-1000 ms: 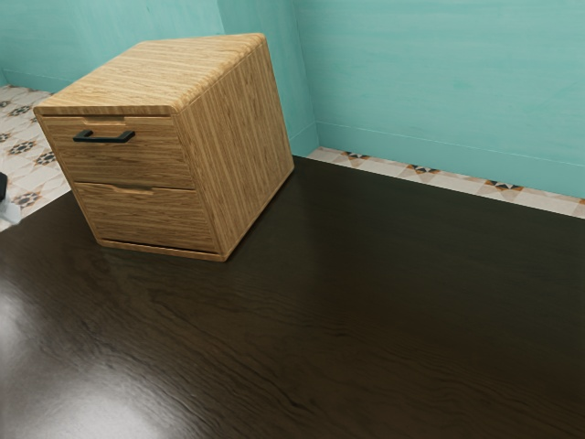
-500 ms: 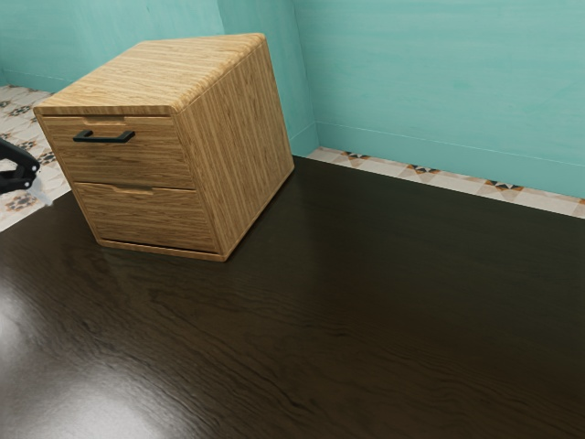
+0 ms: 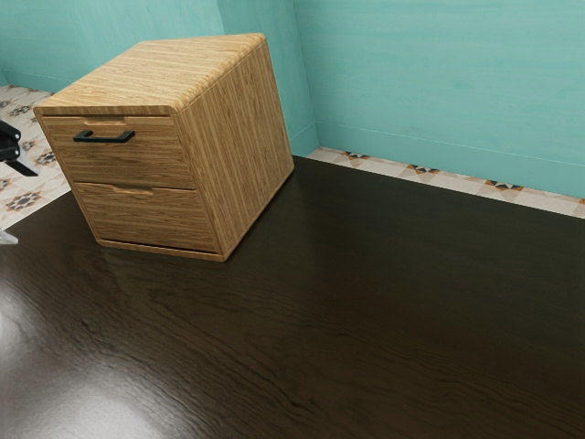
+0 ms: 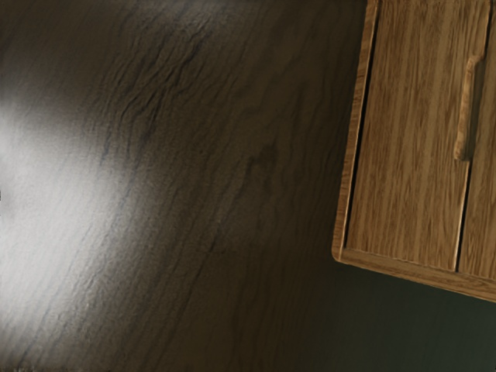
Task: Pull the drawer handle with one arm to open the drawer
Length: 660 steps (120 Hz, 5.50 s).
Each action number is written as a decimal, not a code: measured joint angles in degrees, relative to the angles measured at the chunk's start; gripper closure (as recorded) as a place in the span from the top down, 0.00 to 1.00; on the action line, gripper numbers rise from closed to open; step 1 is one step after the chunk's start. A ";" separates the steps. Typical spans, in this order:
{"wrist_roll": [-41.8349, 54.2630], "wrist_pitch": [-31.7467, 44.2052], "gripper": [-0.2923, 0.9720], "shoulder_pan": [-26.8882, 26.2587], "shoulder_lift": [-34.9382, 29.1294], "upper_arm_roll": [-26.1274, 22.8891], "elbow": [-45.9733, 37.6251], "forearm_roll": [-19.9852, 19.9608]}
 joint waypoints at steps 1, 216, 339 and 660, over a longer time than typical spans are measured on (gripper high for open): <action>-0.34 0.02 0.77 0.01 0.05 0.00 -0.02 0.02; -10.12 0.52 0.77 -2.82 25.51 3.98 17.40 6.78; -1.79 2.39 0.77 -0.05 46.78 4.29 39.84 7.05; 0.56 8.22 0.77 -4.26 46.72 6.77 35.94 11.01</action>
